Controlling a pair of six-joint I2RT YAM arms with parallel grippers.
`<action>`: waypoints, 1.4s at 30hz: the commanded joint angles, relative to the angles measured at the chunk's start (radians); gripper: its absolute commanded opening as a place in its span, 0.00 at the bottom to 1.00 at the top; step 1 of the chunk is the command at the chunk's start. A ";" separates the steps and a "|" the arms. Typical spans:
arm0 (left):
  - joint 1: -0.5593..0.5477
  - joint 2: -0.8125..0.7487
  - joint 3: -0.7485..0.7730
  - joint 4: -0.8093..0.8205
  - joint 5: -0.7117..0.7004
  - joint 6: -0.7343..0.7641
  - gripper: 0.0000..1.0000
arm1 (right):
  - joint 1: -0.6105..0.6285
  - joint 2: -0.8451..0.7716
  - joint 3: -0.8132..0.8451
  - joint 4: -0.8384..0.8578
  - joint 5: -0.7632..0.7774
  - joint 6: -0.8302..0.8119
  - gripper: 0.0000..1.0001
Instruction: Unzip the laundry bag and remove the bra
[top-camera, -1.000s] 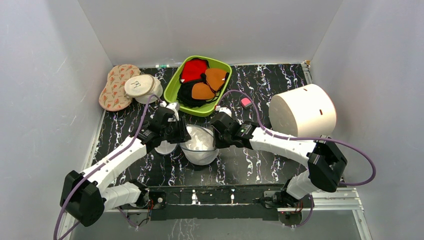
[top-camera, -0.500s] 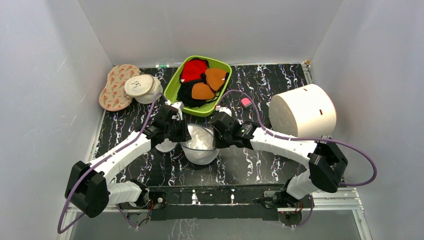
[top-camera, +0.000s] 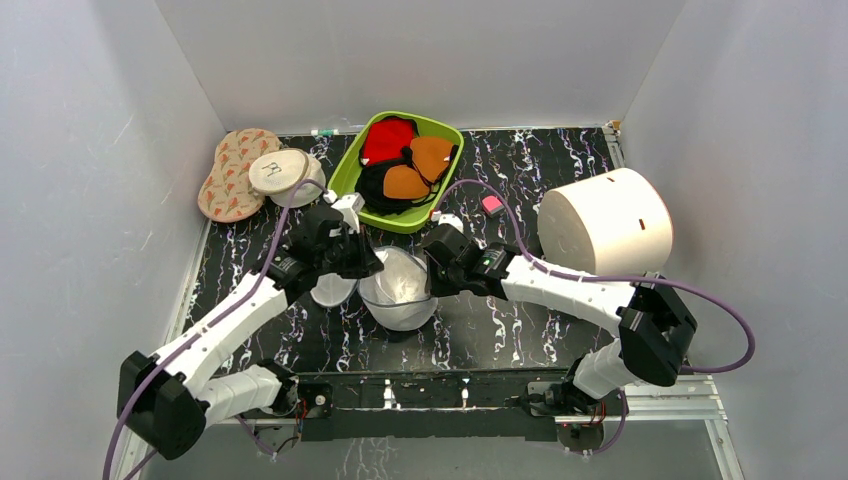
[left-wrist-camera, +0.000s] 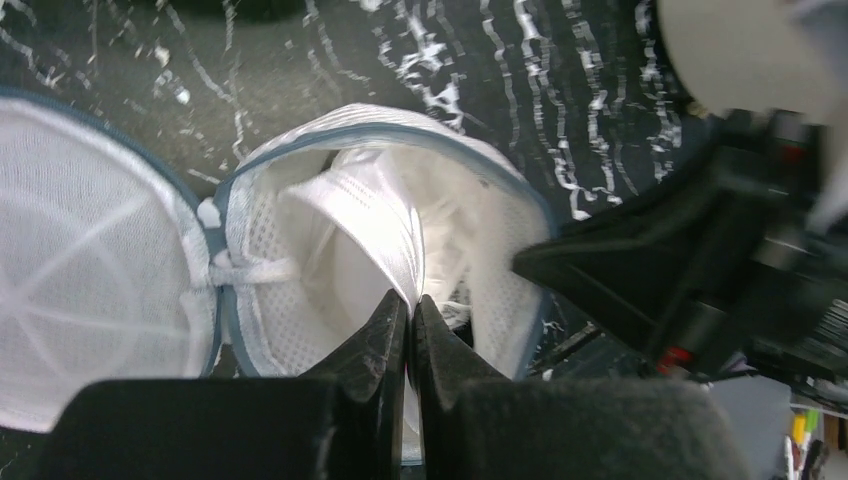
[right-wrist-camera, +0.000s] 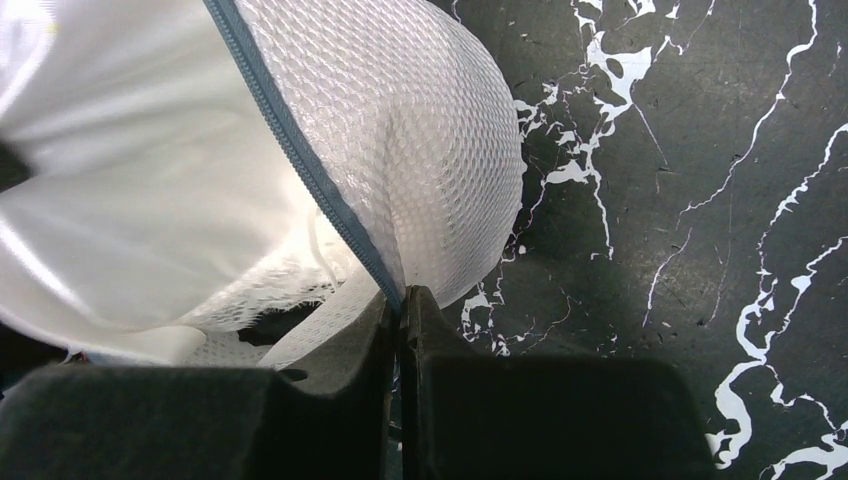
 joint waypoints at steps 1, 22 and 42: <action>0.004 -0.099 0.065 0.034 0.107 0.053 0.00 | -0.001 -0.037 -0.008 0.057 0.015 -0.001 0.02; 0.004 -0.195 0.553 0.094 0.010 -0.042 0.00 | 0.000 -0.085 -0.036 0.056 0.070 0.012 0.00; 0.128 0.461 1.112 0.179 -0.050 -0.044 0.00 | 0.000 -0.109 -0.027 0.084 0.059 -0.012 0.00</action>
